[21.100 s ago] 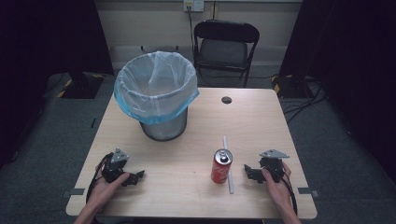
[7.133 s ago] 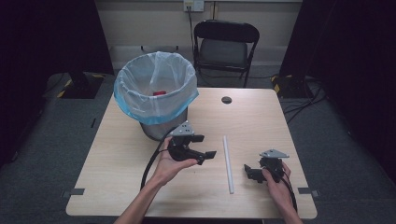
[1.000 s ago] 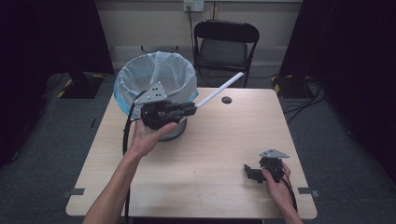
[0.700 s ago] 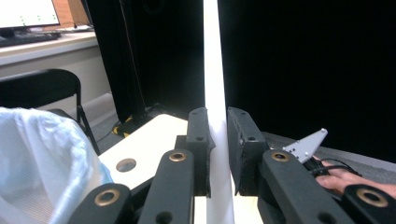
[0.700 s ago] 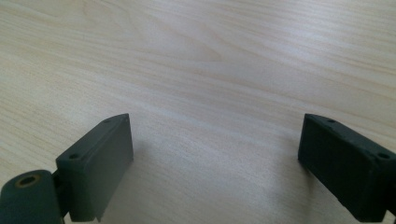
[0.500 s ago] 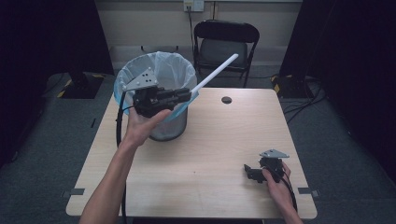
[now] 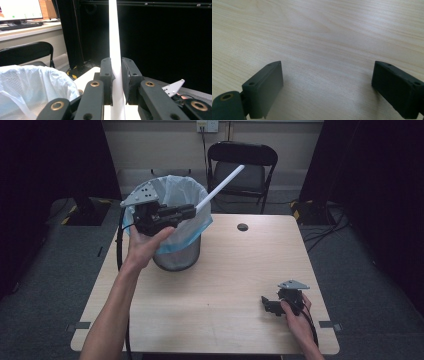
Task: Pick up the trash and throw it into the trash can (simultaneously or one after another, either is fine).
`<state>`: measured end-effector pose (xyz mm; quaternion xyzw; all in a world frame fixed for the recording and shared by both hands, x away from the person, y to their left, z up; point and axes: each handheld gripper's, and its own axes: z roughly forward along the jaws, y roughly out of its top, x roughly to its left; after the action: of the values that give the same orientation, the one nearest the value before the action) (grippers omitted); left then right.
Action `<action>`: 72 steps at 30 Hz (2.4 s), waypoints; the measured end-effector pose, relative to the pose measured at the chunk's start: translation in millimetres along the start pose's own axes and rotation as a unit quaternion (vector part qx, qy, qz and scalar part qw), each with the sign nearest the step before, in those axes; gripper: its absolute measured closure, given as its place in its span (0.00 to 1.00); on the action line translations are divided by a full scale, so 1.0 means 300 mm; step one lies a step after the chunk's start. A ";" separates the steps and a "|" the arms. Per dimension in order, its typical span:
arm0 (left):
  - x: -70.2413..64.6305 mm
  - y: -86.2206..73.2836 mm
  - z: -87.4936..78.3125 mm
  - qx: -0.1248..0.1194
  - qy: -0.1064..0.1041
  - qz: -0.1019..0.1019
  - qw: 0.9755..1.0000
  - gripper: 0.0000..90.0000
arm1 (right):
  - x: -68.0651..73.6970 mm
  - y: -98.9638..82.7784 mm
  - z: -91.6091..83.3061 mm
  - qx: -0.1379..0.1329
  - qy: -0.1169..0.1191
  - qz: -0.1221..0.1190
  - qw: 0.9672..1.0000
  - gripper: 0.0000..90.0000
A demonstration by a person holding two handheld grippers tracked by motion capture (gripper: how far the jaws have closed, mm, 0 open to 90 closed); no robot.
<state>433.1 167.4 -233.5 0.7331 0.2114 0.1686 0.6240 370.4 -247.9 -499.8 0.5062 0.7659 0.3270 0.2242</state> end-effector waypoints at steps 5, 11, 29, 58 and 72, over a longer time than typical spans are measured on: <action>0.023 0.025 -0.017 -0.008 0.008 0.002 1.000 0.89 | 0.000 0.000 0.000 0.000 0.000 0.000 1.000 0.10; 0.074 0.030 -0.037 -0.015 0.027 -0.007 0.999 0.89 | 0.000 0.000 0.000 -0.001 0.000 0.000 1.000 0.10; 0.208 0.032 -0.073 -0.007 0.064 -0.019 0.998 0.89 | 0.000 0.000 0.000 -0.001 0.000 0.000 1.000 0.10; 0.306 -0.022 -0.065 0.031 0.110 -0.043 0.993 0.74 | 0.000 0.001 0.001 0.000 0.001 -0.001 1.000 0.10; 0.303 -0.024 -0.065 0.026 0.125 -0.070 0.989 0.27 | 0.000 0.001 0.001 0.000 0.001 -0.001 1.000 0.10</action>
<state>499.9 232.1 -238.8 0.7058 0.3427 0.2091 0.5836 370.7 -247.9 -499.8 0.5053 0.7665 0.3272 0.2236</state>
